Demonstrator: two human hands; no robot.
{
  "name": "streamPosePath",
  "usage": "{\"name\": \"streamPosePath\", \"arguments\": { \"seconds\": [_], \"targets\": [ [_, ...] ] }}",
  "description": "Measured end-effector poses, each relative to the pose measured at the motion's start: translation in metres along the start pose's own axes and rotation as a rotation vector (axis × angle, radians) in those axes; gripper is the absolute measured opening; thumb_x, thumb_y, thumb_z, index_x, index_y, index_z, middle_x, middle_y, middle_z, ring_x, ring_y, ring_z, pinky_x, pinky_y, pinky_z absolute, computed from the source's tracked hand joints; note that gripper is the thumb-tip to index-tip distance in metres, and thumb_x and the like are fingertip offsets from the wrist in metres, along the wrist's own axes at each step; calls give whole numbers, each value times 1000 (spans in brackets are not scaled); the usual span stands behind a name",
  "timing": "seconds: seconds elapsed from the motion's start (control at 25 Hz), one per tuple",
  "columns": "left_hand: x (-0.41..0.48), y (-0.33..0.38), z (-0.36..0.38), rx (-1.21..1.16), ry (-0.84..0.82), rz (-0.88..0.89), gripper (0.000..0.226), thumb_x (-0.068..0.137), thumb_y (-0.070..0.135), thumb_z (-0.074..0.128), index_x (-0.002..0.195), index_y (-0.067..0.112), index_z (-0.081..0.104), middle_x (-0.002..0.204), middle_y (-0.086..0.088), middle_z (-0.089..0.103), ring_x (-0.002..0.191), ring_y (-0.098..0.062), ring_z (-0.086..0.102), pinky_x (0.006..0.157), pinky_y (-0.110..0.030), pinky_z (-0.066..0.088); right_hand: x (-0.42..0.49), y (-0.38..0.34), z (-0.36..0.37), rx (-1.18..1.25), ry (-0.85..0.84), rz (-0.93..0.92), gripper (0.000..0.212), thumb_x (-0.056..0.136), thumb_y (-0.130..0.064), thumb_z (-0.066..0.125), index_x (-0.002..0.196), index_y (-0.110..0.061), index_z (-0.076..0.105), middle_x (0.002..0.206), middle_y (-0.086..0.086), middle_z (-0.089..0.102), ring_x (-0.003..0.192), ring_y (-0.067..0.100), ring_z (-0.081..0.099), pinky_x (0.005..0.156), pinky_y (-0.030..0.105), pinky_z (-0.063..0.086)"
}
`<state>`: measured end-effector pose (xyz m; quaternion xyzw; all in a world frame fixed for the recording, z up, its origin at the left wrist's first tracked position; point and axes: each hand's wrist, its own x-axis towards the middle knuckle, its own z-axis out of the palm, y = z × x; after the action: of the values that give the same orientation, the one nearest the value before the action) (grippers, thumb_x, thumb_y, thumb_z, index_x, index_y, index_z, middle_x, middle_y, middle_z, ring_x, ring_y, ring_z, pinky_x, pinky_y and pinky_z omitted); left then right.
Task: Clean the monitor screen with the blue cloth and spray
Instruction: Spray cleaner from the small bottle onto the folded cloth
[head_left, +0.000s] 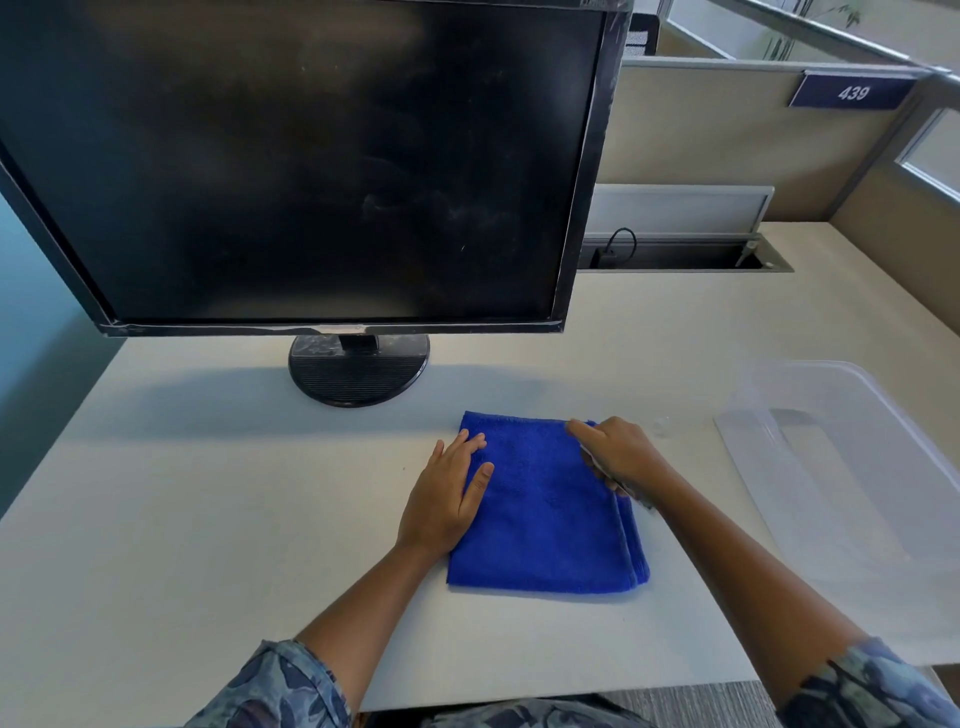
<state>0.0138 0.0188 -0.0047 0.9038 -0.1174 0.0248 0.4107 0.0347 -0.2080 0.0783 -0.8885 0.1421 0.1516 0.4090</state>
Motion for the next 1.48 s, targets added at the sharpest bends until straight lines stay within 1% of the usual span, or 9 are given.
{"name": "streamPosePath", "arguments": {
  "seconds": [0.2,0.4,0.56,0.68,0.76,0.88,1.04,1.32,1.48],
  "targets": [
    [0,0,0,-7,11,9,50,95,48,34,137,23,42,147,1,40,131,0,17,110,-24,13,-4,-12,19,-93,-34,-11,60,77,-67,47,46,-15,48,38,-2,49,31,15,43,39,21,39],
    [0,0,-1,-10,14,28,49,96,46,34,136,20,43,146,2,41,129,10,11,110,-23,11,-29,-19,49,-308,-168,-125,57,81,-55,41,45,-12,48,39,2,51,30,12,45,44,26,48],
    [0,3,-3,-11,4,7,45,97,41,36,137,20,42,147,-3,40,136,-7,21,110,-25,14,-48,-10,56,-457,-210,-175,52,85,-47,40,46,-13,42,38,0,47,32,12,40,52,28,47],
    [0,3,-3,-4,-9,-2,47,96,43,35,137,20,42,148,-4,40,140,-19,26,111,-26,14,-54,0,49,-399,-134,-171,55,83,-55,43,50,-12,37,48,3,47,44,18,41,53,32,41],
    [1,2,-2,2,-16,-6,45,97,41,37,137,21,42,148,-4,39,140,-22,26,112,-26,14,-57,8,39,-380,-119,-142,58,81,-62,43,52,-12,39,49,3,49,43,17,44,53,30,42],
    [1,1,-1,-6,-30,-34,50,94,47,34,138,24,41,150,-2,37,142,-23,22,111,-28,17,-63,24,24,-357,-157,-87,58,86,-56,42,47,-13,44,42,1,53,34,13,47,52,26,48],
    [1,1,0,-8,-41,-52,55,91,52,30,138,26,41,150,0,35,142,-26,20,110,-30,20,-69,48,10,-314,-179,-35,50,89,-39,43,48,-11,47,40,1,52,31,12,43,47,23,46],
    [1,1,-1,-7,-44,-50,56,90,52,30,138,25,41,150,0,35,142,-26,21,110,-30,19,-70,58,2,-212,-101,49,59,87,-60,43,52,-13,53,44,1,57,34,12,48,43,20,42],
    [1,1,0,4,-41,-45,54,91,52,30,137,26,41,150,0,35,142,-24,20,111,-31,19,-66,49,7,-105,-105,36,51,86,-48,45,49,-14,50,43,1,54,36,14,47,43,24,45]
  ]
}}
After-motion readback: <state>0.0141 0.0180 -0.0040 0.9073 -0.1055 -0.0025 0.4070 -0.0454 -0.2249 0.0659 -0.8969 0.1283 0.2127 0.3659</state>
